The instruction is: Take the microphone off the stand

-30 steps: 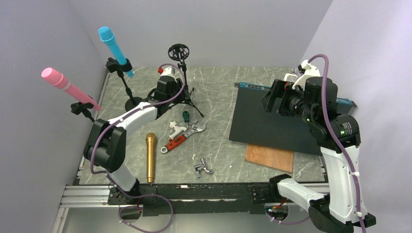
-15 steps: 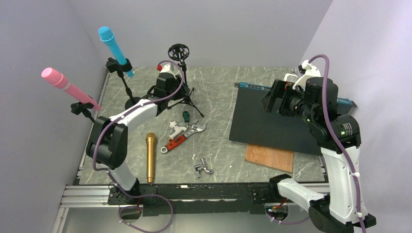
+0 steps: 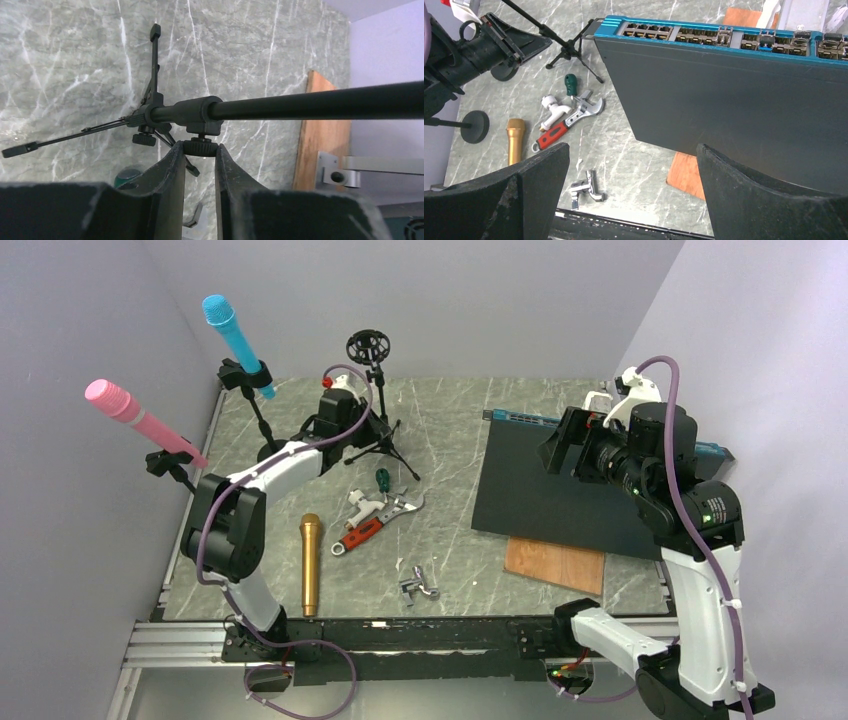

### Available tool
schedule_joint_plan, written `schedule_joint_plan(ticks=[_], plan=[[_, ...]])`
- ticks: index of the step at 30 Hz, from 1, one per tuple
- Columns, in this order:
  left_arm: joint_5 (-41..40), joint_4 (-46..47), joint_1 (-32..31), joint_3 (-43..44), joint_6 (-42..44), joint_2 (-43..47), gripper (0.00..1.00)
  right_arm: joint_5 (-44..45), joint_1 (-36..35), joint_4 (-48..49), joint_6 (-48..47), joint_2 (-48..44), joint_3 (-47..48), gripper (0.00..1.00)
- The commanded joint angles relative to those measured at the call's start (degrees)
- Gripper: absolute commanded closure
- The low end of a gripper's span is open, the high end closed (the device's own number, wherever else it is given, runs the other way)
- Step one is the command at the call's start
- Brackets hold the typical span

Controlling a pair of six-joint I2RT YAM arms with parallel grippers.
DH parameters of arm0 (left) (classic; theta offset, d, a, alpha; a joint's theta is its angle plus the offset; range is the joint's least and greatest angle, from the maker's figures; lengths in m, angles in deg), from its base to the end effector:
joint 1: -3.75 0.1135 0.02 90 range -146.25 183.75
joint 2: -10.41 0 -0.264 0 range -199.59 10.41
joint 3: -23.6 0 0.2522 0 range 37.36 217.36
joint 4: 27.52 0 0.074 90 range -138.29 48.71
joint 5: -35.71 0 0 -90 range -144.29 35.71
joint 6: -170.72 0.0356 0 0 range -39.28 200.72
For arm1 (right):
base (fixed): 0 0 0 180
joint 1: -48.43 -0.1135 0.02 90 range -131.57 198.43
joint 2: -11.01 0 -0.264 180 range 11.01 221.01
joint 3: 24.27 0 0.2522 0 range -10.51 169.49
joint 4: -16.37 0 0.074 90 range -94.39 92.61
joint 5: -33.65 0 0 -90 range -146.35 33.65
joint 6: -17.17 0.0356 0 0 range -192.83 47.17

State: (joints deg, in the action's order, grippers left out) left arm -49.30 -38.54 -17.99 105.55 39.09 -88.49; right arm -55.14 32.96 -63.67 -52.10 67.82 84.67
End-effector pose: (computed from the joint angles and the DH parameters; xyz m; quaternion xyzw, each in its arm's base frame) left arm 0.3693 -0.1506 0.2495 -0.1258 0.8472 -0.3021 0.4184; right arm 0.1227 0.0332 0.4822 0.0448 0.8556 0.1516 0.4930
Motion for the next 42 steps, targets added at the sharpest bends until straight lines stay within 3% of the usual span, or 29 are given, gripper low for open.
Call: schedule_joint_plan(ticks=[1,8,11,21,34,39,40,42], plan=[[7.93,3.85,2.41,-0.39,-6.06,-1.25,1.0,-0.37,-0.03,2.39,-0.47,-0.54,-0.48,0.0],[20.44,12.46,6.46,-8.53,-24.27,-2.69,1.0,-0.91,-0.08,3.25,-0.93,-0.55,-1.42,0.0],[23.76,22.22,7.52,-12.82,-35.15,-4.21,1.0,-0.88,-0.07,3.36,-1.17,-0.08,-1.28,0.0],[18.52,56.07,7.94,-22.09,-66.43,-12.72,1.0,-0.94,-0.13,3.76,-1.74,0.53,-0.97,0.0],[10.26,77.96,7.94,-25.6,-78.99,-20.15,1.0,-2.65,-0.07,3.97,-1.77,1.02,-0.7,0.0],[12.31,75.41,7.94,-23.31,-81.77,-19.63,1.0,-3.23,-0.09,4.13,-1.36,0.94,-0.79,0.0],[12.27,74.53,7.94,-23.4,-81.51,-19.0,0.97,-3.23,-0.06,4.13,-1.27,0.87,-0.85,0.0],[11.92,72.53,7.94,-24.16,-80.9,-17.53,0.75,-3.15,-0.05,4.08,-1.07,0.69,-0.9,0.0]])
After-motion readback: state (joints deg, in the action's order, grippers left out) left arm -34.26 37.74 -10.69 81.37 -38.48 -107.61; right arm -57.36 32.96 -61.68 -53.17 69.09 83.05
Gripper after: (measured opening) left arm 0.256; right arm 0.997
